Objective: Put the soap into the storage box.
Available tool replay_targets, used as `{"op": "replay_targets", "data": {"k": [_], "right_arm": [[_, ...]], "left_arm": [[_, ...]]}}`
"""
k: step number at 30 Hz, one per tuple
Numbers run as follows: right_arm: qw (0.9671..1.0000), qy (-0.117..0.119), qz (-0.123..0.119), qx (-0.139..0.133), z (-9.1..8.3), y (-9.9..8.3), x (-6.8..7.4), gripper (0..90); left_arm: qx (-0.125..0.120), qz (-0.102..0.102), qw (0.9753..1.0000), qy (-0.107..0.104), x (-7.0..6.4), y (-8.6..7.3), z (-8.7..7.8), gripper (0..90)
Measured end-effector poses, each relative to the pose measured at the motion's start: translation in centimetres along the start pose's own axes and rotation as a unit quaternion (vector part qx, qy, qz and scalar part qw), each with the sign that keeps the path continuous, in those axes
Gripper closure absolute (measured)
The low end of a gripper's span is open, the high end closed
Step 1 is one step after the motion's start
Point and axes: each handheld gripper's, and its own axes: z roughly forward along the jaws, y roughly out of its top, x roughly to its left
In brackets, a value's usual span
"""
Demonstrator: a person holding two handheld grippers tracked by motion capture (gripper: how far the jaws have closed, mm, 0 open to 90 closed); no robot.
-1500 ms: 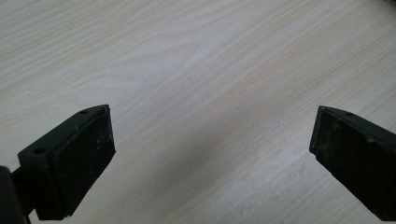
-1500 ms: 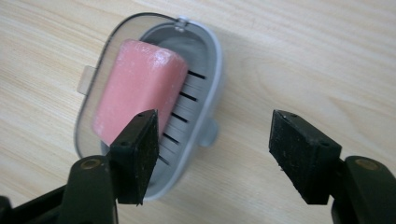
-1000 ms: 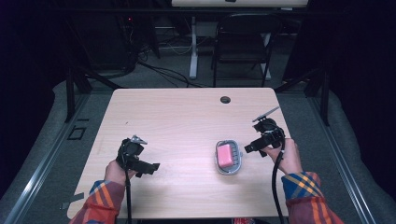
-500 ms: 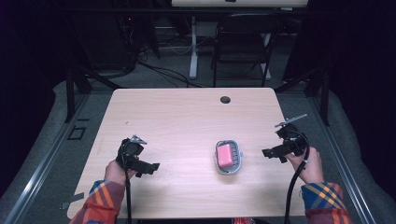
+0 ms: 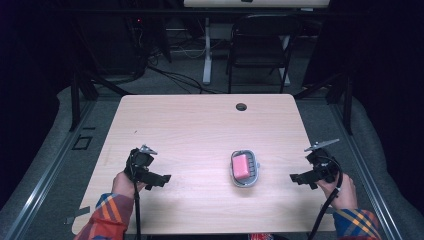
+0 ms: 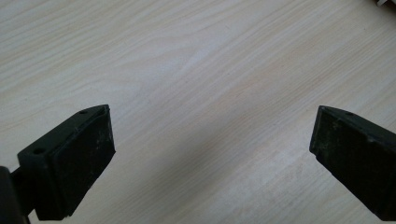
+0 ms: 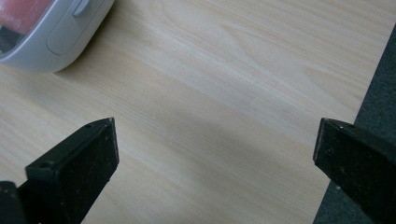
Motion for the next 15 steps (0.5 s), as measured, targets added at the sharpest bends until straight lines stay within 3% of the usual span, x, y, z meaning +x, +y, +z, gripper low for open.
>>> {"op": "replay_targets", "data": {"k": [3,10,11,14,15], "right_arm": [[0.9997,0.011,0.004,-0.02,0.4,-1.5,-0.1,0.0],[0.9996,0.026,-0.005,0.011,1.6,-2.2,-0.1,0.0],[0.9998,0.016,-0.003,0.014,1.7,-2.1,0.0,0.0],[0.9997,0.02,-0.001,0.014,1.7,-1.9,0.1,0.0],[0.9996,0.012,-0.013,0.023,1.6,-1.6,0.3,0.0]], "left_arm": [[-0.001,0.0,1.0,-0.001,0.0,0.0,0.0,0.0],[0.0,0.003,1.0,-0.001,-0.1,0.0,0.0,0.0],[-0.001,0.003,1.0,-0.001,0.0,0.0,0.0,0.0],[0.0,0.003,1.0,0.0,-0.1,0.0,0.0,0.0],[0.0,0.003,1.0,0.0,-0.1,0.0,0.0,0.0]]}}
